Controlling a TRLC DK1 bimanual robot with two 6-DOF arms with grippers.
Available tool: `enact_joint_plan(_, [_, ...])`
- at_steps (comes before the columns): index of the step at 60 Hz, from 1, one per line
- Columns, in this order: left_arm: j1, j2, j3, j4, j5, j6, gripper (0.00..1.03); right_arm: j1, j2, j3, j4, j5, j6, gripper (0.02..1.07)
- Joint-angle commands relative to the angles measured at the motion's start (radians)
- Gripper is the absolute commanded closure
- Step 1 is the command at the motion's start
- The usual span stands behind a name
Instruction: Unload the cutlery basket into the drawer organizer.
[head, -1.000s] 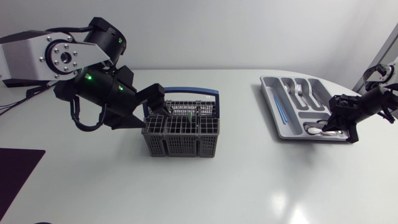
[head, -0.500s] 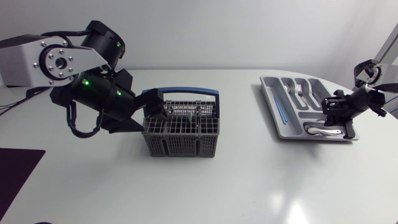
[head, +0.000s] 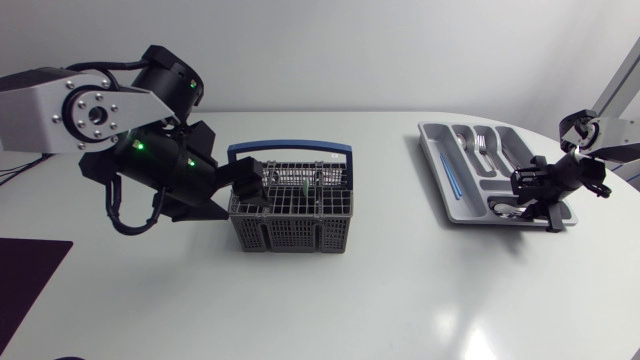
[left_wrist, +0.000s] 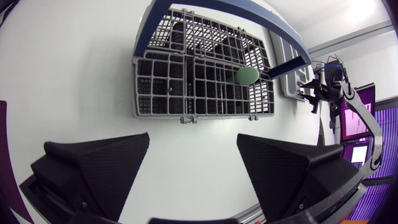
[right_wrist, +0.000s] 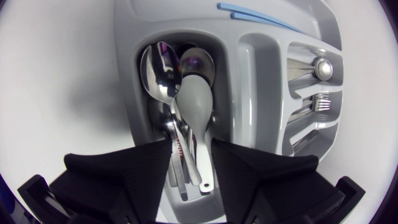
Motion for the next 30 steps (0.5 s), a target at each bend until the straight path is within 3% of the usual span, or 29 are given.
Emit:
enact_joint_plan(1, [-0.005,-0.028,-0.024,0.003,-0.008,0.030,0.05,0.015,-0.038,-0.048,-0.011,0.007,-0.003,0.19])
enact_joint_plan(6, [-0.004,-0.038,-0.030,0.004,-0.008,0.038,0.05,0.026,-0.081,-0.065,-0.017,-0.001,0.025,0.06])
enact_joint_plan(30, [0.010,-0.084,-0.087,0.023,-0.008,0.084,0.05,0.184,-0.322,-0.124,-0.189,-0.173,0.318,0.06])
